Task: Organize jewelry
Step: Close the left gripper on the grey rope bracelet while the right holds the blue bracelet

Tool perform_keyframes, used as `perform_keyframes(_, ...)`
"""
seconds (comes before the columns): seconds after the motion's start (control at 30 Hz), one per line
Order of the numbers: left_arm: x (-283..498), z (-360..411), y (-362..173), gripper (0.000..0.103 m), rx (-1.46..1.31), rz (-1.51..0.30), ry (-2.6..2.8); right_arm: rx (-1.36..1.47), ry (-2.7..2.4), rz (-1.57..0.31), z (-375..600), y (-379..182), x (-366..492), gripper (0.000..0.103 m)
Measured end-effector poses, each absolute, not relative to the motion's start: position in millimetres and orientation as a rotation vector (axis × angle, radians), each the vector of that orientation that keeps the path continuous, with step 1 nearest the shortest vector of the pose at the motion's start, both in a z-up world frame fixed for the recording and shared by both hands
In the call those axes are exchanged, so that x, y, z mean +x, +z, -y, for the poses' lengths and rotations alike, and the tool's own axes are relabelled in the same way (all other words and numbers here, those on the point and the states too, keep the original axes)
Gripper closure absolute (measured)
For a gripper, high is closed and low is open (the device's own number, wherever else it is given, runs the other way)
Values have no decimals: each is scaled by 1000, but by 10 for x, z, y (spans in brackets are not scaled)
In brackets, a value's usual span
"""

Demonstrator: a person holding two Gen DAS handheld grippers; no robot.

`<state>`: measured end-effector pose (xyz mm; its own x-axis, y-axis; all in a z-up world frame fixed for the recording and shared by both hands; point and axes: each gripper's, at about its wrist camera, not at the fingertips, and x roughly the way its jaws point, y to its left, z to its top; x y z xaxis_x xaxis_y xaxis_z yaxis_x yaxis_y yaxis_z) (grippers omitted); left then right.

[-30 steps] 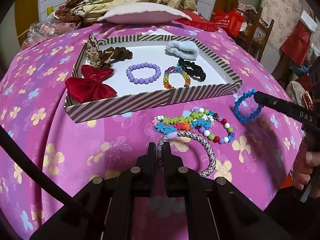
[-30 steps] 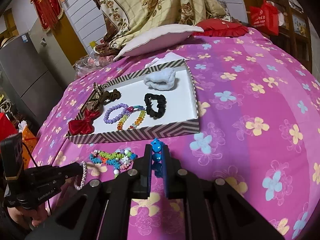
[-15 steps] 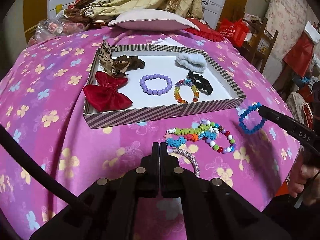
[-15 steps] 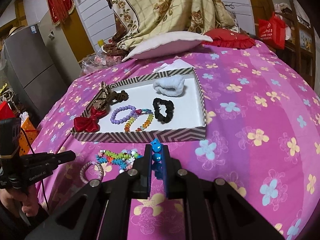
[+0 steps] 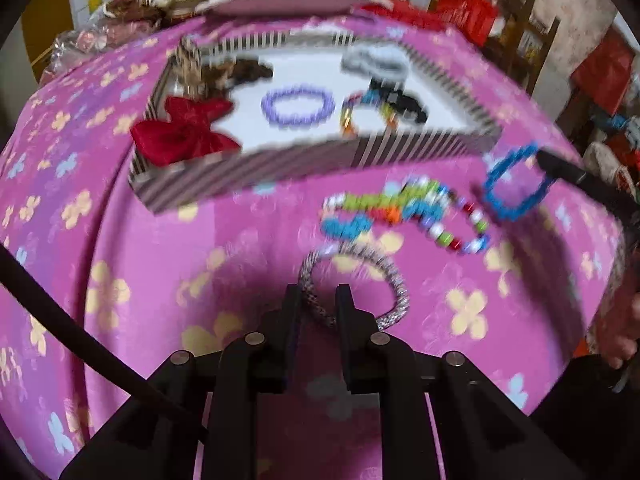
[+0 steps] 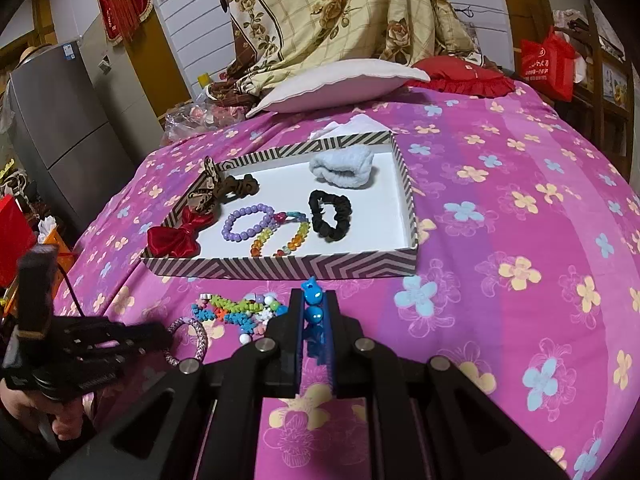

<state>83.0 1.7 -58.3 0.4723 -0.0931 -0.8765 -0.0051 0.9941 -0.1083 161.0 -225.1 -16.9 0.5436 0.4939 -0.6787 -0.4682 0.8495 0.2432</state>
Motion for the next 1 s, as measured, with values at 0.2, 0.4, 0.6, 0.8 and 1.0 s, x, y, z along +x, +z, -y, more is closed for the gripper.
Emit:
perform_keyframes(0.2, 787, -19, -528, 101, -94, -1058, -56, 38, 569, -813, 2271, -159, 1615, 94)
perform_keyframes(0.4, 770, -184, -320, 101, -173, -984, -59, 38, 597, -807, 2246, -124, 1593, 94)
perform_keyframes(0.6, 786, -161, -259, 101, -181, -961, -61, -27, 610, -809, 2134, -105, 1520, 94)
perform_keyframes(0.8, 787, -102, -204, 101, -183, -932, -58, -48, 620, -802, 2083, -98, 1467, 94)
perform_keyframes(1.0, 797, -98, -194, 101, -175, -915, -10, -61, 622, -766, 2075, -45, 1422, 94)
